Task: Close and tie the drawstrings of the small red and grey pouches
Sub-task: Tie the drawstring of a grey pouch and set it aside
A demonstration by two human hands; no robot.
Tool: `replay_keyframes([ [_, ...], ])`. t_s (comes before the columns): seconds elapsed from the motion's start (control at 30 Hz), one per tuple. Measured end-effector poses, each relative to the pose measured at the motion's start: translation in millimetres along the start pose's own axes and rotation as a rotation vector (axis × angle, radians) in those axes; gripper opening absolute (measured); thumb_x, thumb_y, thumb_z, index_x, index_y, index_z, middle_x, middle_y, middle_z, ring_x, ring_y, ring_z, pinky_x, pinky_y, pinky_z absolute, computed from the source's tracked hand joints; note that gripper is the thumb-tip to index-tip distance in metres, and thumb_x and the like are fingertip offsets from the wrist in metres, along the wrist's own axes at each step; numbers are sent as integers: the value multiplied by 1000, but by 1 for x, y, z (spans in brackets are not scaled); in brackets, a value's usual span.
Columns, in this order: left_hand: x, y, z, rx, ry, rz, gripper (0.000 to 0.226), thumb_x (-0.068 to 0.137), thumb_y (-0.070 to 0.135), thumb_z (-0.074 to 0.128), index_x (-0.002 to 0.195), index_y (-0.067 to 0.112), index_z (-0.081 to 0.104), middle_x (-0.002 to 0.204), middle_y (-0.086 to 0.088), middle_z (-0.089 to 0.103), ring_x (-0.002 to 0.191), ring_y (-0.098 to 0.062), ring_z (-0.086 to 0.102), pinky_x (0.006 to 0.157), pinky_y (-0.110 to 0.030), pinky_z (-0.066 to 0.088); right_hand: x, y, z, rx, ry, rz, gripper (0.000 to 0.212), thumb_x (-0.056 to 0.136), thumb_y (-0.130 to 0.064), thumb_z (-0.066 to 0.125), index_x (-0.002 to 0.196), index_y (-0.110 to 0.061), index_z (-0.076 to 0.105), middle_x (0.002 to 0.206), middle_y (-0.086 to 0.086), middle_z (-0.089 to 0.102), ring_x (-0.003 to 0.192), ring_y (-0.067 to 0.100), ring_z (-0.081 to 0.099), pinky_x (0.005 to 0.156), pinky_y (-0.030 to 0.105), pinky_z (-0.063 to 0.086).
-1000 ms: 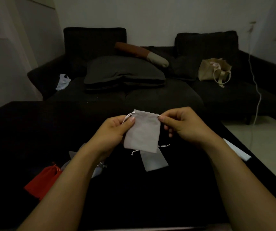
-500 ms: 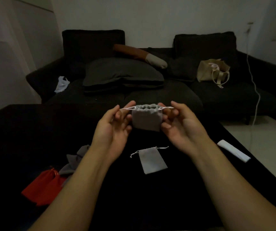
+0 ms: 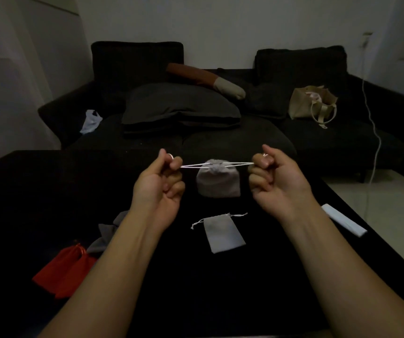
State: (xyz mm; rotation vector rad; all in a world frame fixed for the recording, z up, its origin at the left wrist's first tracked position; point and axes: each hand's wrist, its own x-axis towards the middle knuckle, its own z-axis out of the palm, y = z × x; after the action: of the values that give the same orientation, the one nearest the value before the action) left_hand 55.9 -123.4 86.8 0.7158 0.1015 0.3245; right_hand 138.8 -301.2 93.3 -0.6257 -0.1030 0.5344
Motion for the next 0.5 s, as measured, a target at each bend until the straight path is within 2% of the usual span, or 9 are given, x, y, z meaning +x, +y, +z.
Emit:
replay_keyframes([
  [0.13, 3, -3, -1, -18, 31, 30, 32, 103, 31, 41, 72, 20, 46, 52, 9, 39, 33, -5, 23, 32, -14, 15, 3, 5, 1, -102, 31, -36, 39, 97, -19, 50, 61, -19, 35, 51, -5, 33, 34, 5, 21, 33, 16, 10],
  [0.23, 3, -5, -2, 30, 46, 41, 30, 102, 33, 45, 76, 20, 51, 54, 9, 43, 36, -4, 27, 33, -14, 17, 2, 12, 2, -185, 11, -26, 39, 97, -20, 50, 61, -19, 37, 52, -4, 32, 36, 5, 21, 37, 17, 10],
  [0.37, 6, 0, -2, 40, 86, 99, 31, 101, 34, 45, 74, 20, 50, 50, 8, 41, 35, -4, 26, 33, -14, 19, 3, 4, 4, -192, 31, -87, 40, 98, -19, 51, 60, -17, 38, 53, -3, 35, 38, 5, 23, 35, 15, 14],
  [0.43, 6, -2, 2, 69, 67, 133, 30, 101, 34, 46, 76, 20, 54, 50, 9, 41, 39, -3, 30, 39, -14, 26, 1, 4, 8, -280, 5, -138, 37, 99, -24, 52, 64, -17, 42, 55, -3, 39, 41, 5, 25, 37, 16, 15],
  [0.5, 5, -6, 4, 184, 13, 175, 26, 100, 33, 47, 87, 21, 65, 60, 10, 58, 53, -1, 47, 55, -14, 38, -3, 10, 11, -412, -64, -149, 31, 94, -32, 58, 68, -16, 52, 59, -2, 47, 46, 5, 30, 40, 16, 18],
])
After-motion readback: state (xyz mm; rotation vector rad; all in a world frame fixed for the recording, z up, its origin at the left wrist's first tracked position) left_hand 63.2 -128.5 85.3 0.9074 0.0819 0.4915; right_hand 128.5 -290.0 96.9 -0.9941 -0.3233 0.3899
